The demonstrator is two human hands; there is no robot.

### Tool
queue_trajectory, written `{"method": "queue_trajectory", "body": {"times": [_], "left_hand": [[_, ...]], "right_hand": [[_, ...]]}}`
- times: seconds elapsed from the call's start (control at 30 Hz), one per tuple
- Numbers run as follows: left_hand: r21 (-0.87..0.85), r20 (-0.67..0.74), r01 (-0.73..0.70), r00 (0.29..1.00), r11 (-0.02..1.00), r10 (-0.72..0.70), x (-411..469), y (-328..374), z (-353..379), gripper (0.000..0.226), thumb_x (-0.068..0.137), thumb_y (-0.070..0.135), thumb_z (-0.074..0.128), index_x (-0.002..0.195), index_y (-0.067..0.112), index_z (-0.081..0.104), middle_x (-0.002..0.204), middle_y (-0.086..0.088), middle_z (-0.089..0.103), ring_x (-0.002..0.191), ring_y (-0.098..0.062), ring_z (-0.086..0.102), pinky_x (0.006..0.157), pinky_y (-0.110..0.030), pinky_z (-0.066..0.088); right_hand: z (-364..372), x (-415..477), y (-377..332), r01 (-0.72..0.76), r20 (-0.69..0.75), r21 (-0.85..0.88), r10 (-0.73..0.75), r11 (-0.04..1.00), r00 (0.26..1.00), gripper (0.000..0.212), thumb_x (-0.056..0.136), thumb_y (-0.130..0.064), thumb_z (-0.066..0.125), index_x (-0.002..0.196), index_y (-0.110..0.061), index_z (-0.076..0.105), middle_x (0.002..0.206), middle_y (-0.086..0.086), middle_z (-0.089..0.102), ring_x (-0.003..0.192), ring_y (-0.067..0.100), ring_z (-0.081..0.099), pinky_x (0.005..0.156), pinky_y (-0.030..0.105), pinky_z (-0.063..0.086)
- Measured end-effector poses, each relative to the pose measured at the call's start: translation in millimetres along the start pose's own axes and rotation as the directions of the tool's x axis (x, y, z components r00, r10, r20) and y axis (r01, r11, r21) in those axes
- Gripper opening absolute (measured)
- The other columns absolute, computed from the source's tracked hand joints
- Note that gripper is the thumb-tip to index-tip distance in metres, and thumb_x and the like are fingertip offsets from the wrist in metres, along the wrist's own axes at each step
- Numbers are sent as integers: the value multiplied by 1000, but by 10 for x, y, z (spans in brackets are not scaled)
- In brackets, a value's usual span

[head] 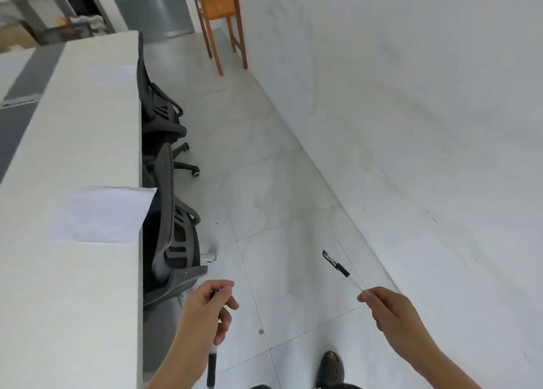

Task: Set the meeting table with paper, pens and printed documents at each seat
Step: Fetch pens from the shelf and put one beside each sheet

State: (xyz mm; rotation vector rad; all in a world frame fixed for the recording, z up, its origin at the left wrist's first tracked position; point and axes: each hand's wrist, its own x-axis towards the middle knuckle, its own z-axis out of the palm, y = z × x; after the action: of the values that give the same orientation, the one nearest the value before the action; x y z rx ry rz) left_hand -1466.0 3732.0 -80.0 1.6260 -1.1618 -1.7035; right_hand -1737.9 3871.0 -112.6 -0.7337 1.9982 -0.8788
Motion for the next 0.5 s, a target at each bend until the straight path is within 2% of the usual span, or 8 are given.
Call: {"method": "queue_trajectory", "body": {"times": [0.2,0.37,0.5], "left_hand": [[-182,-224,17,973,983,-58,433,209,-14,12,94,3,53,95,3,64,65,-10,60,39,-15,37,33,-17,25],[-265,-373,0,922,964,-103,926,317,-322,11,94,3,53,93,-1,64,64,-11,59,35,-16,36,32,-16,25],[-293,-451,-56,888,954,-87,1442,597,-681,13,95,1,51,94,-2,63,62,-12,58,37,-17,37,33,-16,24]], "right_hand": [[-17,1270,-878,148,200,-146,-117,978,973,24,96,-21,55,78,-17,70,53,-4,38,53,17,35,55,31,30],[505,1997,-1466,259,345,-185,-184,948,921,24,95,-24,59,76,-11,67,54,-5,35,52,13,33,54,30,30],[971,2437,-1943,330,399,-204,-230,922,888,26,94,-29,59,75,-13,64,49,-11,33,49,9,31,53,26,29]]}}
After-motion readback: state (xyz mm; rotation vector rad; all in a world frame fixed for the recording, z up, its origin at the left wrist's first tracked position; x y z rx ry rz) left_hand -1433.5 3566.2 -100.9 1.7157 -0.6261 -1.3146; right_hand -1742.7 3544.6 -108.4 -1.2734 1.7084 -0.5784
